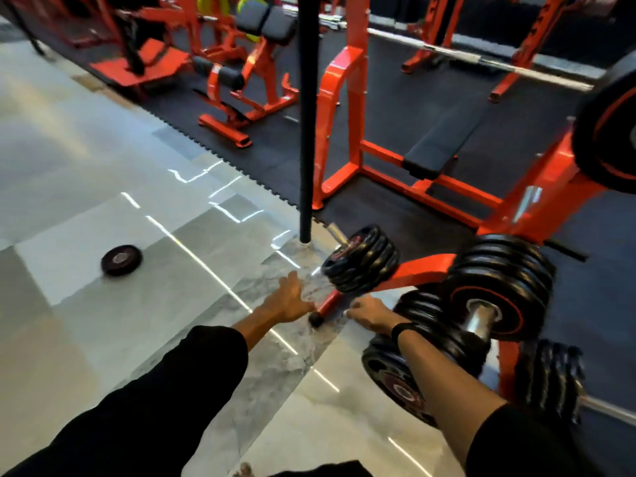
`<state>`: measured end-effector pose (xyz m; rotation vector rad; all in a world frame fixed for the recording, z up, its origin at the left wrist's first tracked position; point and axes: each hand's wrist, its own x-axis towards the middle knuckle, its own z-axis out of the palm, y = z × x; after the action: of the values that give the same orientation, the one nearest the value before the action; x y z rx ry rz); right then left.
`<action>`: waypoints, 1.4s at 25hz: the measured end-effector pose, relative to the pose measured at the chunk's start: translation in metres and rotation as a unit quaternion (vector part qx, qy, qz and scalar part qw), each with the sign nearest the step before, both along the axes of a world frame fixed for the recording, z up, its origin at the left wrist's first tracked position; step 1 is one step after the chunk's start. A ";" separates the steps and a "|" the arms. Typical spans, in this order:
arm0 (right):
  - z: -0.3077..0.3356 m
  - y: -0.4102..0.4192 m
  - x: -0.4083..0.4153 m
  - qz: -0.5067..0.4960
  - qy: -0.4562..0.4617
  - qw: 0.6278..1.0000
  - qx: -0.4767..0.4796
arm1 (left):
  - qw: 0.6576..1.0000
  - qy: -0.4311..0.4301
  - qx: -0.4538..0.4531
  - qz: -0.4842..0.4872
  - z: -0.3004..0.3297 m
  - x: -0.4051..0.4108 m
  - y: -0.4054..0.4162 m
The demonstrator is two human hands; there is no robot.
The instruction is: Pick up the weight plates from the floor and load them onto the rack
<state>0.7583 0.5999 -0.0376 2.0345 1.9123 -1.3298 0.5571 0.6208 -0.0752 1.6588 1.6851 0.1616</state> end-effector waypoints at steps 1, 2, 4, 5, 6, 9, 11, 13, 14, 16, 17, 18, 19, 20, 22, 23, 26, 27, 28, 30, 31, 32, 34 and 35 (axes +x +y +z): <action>0.002 0.001 -0.035 0.031 0.026 0.999 0.006 | 0.999 -0.017 0.000 0.039 0.006 -0.023 -0.003; 0.005 0.003 -0.068 0.059 0.041 0.997 0.001 | 0.997 -0.027 0.010 0.067 0.009 -0.049 -0.005; 0.006 0.010 -0.130 0.122 0.055 0.991 0.001 | 0.993 -0.033 0.012 0.115 0.014 -0.105 -0.013; 0.006 0.014 -0.158 0.137 0.059 0.989 -0.002 | 0.989 -0.032 0.008 0.143 0.015 -0.134 -0.018; 0.006 0.017 -0.186 0.150 0.059 0.987 -0.003 | 0.985 -0.032 0.012 0.167 0.012 -0.163 -0.025; 0.003 0.028 -0.259 0.182 0.056 0.982 -0.004 | 0.972 -0.034 0.004 0.234 0.008 -0.239 -0.049; 0.000 0.030 -0.312 0.216 0.060 0.975 -0.015 | 0.958 -0.034 -0.005 0.284 0.004 -0.287 -0.066; -0.005 0.026 -0.361 0.261 0.072 0.962 -0.022 | 0.942 -0.036 -0.013 0.333 -0.003 -0.326 -0.084; -0.008 0.023 -0.385 0.288 0.070 0.955 -0.025 | 0.935 -0.037 -0.018 0.353 -0.008 -0.342 -0.092; -0.017 0.022 -0.424 0.337 0.066 0.938 -0.035 | 0.921 -0.038 -0.028 0.387 -0.014 -0.368 -0.105; -0.020 0.024 -0.441 0.355 0.064 0.932 -0.044 | 0.915 -0.040 -0.034 0.401 -0.017 -0.378 -0.109; -0.025 0.027 -0.460 0.371 0.059 0.925 -0.052 | 0.908 -0.041 -0.041 0.415 -0.020 -0.391 -0.111; -0.030 0.033 -0.477 0.385 0.053 0.919 -0.060 | 0.902 -0.041 -0.046 0.427 -0.022 -0.404 -0.109; -0.033 0.042 -0.494 0.398 0.050 0.914 -0.063 | 0.897 -0.043 -0.047 0.437 -0.023 -0.419 -0.104; -0.039 0.068 -0.527 0.414 0.047 0.906 -0.067 | 0.890 -0.042 -0.043 0.452 -0.024 -0.450 -0.085; -0.041 0.085 -0.544 0.421 0.042 0.904 -0.065 | 0.888 -0.037 -0.039 0.456 -0.022 -0.465 -0.074; -0.036 0.137 -0.583 0.410 0.020 0.909 -0.072 | 0.881 -0.041 -0.042 0.469 -0.011 -0.504 -0.038; -0.032 0.155 -0.597 0.407 0.022 0.911 -0.071 | 0.882 -0.039 -0.043 0.467 -0.007 -0.518 -0.023; -0.029 0.175 -0.612 0.415 0.027 0.907 -0.065 | 0.885 -0.032 -0.039 0.463 -0.002 -0.535 -0.008; -0.022 0.213 -0.643 0.422 0.039 0.905 -0.038 | 0.873 -0.043 -0.019 0.485 0.006 -0.564 0.021; -0.021 0.229 -0.658 0.413 0.047 0.909 -0.032 | 0.866 -0.048 -0.005 0.498 0.008 -0.576 0.034; -0.020 0.241 -0.671 0.406 0.052 0.912 -0.028 | 0.859 -0.053 -0.001 0.509 0.009 -0.585 0.043; -0.023 0.254 -0.694 0.420 0.051 0.906 -0.015 | 0.852 -0.066 -0.015 0.519 0.003 -0.596 0.052; -0.026 0.261 -0.709 0.436 0.044 0.899 -0.024 | 0.851 -0.075 -0.028 0.519 -0.001 -0.604 0.057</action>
<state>0.0496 0.8608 -0.0637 0.8456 2.3318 -1.1745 -0.0468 0.6776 -0.0762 0.5042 2.2497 0.7222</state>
